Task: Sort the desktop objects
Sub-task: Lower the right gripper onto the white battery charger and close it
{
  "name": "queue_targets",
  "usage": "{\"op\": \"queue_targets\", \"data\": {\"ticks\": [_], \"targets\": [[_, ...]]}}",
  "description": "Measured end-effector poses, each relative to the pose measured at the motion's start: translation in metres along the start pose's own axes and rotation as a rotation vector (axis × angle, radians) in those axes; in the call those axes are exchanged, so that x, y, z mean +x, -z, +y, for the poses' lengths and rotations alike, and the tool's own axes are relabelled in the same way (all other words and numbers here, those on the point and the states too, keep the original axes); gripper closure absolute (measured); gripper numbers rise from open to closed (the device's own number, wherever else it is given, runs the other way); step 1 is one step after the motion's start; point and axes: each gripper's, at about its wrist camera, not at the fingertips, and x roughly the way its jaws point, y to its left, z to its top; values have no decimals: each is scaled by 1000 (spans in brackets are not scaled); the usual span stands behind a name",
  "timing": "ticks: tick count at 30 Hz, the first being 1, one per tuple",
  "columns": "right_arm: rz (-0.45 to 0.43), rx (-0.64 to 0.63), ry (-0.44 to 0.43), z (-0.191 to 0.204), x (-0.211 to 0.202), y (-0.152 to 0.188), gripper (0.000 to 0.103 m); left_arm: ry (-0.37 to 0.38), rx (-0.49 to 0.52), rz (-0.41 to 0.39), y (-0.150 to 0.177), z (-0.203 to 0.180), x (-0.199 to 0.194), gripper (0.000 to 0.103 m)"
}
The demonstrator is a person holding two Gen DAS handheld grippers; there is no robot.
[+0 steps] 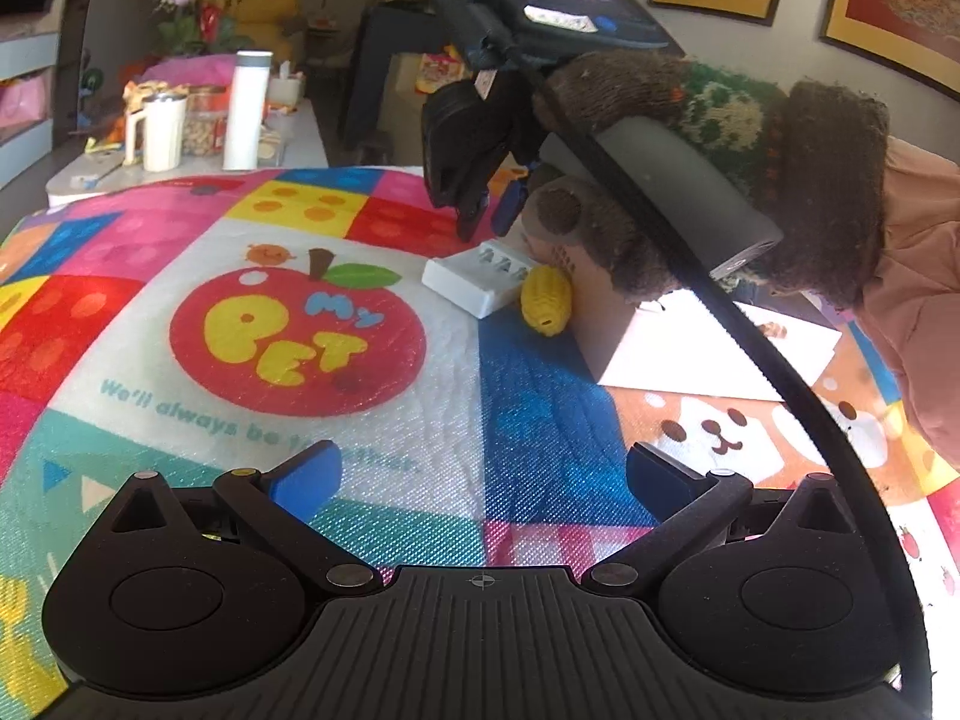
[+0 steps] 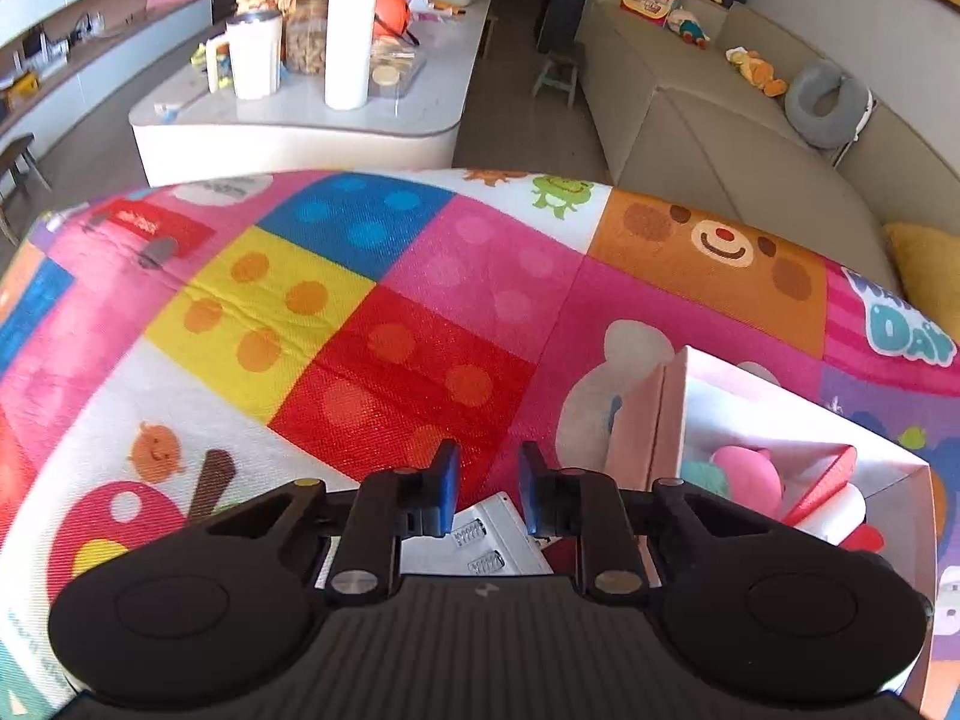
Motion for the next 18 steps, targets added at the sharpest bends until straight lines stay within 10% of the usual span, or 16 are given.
{"op": "queue_targets", "data": {"ticks": [6, 14, 18], "targets": [[53, -106, 0, 9, -5, 21, 84, 20, 10, -5, 0, -1, -1, 0], [153, -151, -267, 7, -55, 74, 84, 48, 15, -13, 1, -2, -4, 0], [18, -93, -321, -18, -108, 106, 83, 91, 25, -7, 2, -1, -6, 0]]}}
